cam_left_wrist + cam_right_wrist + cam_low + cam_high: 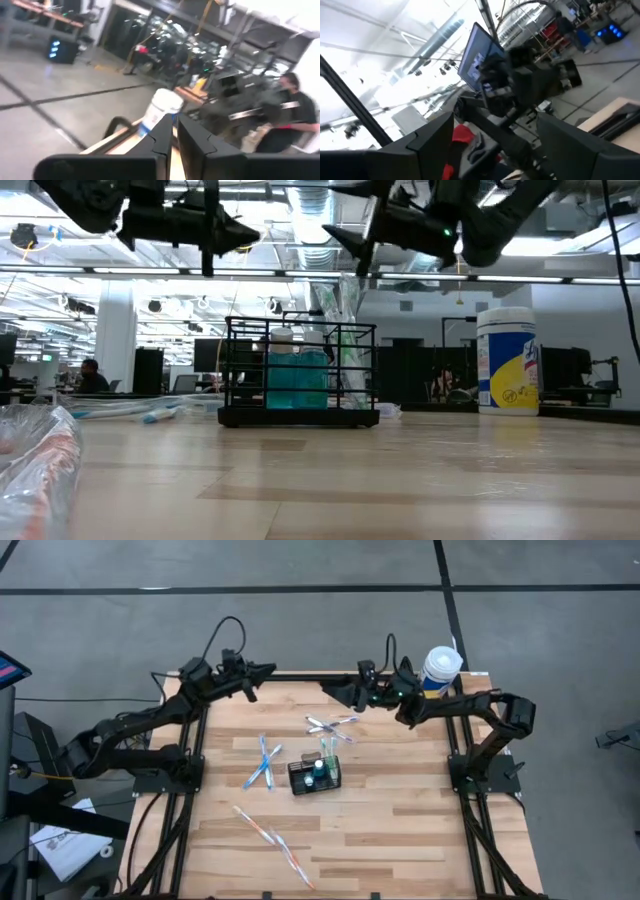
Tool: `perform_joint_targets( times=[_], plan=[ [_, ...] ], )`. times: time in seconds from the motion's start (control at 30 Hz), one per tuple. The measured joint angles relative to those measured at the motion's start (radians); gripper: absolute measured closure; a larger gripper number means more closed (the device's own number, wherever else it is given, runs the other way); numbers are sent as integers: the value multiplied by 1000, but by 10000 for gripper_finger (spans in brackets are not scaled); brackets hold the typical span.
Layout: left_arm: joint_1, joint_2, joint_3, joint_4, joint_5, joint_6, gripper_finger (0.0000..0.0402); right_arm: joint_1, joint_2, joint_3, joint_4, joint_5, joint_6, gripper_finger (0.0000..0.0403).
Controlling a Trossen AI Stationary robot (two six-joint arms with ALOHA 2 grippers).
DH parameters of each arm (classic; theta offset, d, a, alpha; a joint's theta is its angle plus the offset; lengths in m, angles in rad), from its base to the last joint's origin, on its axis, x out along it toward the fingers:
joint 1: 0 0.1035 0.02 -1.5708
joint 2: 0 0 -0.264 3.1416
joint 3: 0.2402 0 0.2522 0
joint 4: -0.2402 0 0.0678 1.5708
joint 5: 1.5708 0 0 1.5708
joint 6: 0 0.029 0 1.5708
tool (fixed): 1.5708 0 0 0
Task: Pick & Place toothbrushing station
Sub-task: Put the right blue toothbrush into the mesh organizer
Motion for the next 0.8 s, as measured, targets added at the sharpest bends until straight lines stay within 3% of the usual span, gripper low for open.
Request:
perform_joint_targets(
  times=[0.17,0.47,0.8],
  plan=[
    [18,60,0,-24,-4,3,361,-17,0,111,-151,-1,-107,129],
    [29,55,0,50,74,39,398,-74,0,306,-449,4,-187,129],
    [29,55,0,57,129,90,400,-93,1,402,-561,-20,-369,129]
  ],
)
